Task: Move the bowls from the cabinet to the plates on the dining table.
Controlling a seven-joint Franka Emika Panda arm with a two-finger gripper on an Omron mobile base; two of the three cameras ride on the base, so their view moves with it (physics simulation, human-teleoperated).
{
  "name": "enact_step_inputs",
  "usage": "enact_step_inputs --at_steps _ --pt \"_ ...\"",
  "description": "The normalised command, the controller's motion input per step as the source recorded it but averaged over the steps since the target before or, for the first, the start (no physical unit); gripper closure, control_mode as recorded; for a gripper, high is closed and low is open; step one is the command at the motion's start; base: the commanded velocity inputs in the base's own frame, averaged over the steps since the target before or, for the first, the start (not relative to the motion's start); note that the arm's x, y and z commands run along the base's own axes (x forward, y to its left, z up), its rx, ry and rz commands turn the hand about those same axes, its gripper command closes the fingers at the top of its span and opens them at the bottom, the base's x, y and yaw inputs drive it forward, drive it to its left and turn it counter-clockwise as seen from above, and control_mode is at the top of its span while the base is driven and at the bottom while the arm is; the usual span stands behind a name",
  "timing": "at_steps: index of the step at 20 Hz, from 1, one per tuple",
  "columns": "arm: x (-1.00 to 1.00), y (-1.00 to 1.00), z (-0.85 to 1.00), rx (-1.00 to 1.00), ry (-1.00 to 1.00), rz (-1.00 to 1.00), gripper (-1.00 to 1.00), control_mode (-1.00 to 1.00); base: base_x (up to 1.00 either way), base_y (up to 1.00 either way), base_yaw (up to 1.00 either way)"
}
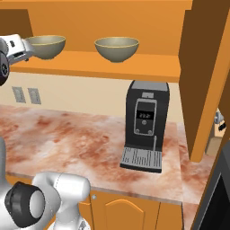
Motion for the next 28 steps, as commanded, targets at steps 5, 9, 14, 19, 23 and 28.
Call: enact_step_inputs --at_steps 5,9,14,19,23,28 --pt "0.24 -0.01 0.03 -0.09 -0.02 -0.01 -1.00 -1.00 0.00 0.00 0.00" --pt "0.15 -0.01 0.09 -0.08 -0.05 0.00 -1.00 -1.00 0.00 0.00 0.00" --pt "0.09 -0.01 0.10 -0.07 -0.07 0.00 -1.00 -1.00 0.00 0.00 0.00" --pt "0.21 -0.02 0.04 -0.05 -0.06 0.00 -1.00 -1.00 0.00 0.00 0.00" --pt "0.16 -0.01 0.00 -0.04 -0.08 0.00 -1.00 -1.00 0.00 0.00 0.00" --pt "0.08 0.00 0.00 -0.05 -0.13 0.00 -1.00 -1.00 0.00 0.00 0.00"
